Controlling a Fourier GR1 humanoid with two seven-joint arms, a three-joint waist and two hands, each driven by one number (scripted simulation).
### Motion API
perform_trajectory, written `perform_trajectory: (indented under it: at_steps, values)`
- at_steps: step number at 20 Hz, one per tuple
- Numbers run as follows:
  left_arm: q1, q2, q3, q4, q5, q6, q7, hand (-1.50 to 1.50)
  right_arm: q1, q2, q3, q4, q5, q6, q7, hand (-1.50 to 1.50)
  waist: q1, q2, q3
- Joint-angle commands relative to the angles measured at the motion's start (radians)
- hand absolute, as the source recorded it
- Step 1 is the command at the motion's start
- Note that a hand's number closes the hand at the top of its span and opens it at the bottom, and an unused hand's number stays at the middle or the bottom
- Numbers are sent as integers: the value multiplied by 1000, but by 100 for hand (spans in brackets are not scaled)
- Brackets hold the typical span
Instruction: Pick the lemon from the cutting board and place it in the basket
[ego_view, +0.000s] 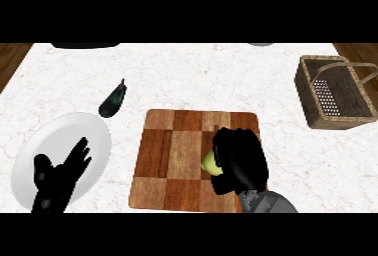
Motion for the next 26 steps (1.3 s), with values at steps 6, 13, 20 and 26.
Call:
perform_trajectory:
  at_steps: [6,13,20,26]
  values:
    - [38,-2,-6,58,3,-18,16,0,-141,2,-153,-466,-350,-206,252,150,6,6,-12]
    - [23,-2,2,73,-1,-26,21,0,-433,-11,-391,-588,-371,-4,543,150,3,8,-13]
    - [6,-43,-17,46,-27,22,46,0,-688,-153,-704,-425,-501,51,553,150,3,9,-12]
    - [27,-20,9,62,-10,-21,9,0,-813,-307,-880,-195,-611,93,486,150,13,13,-11]
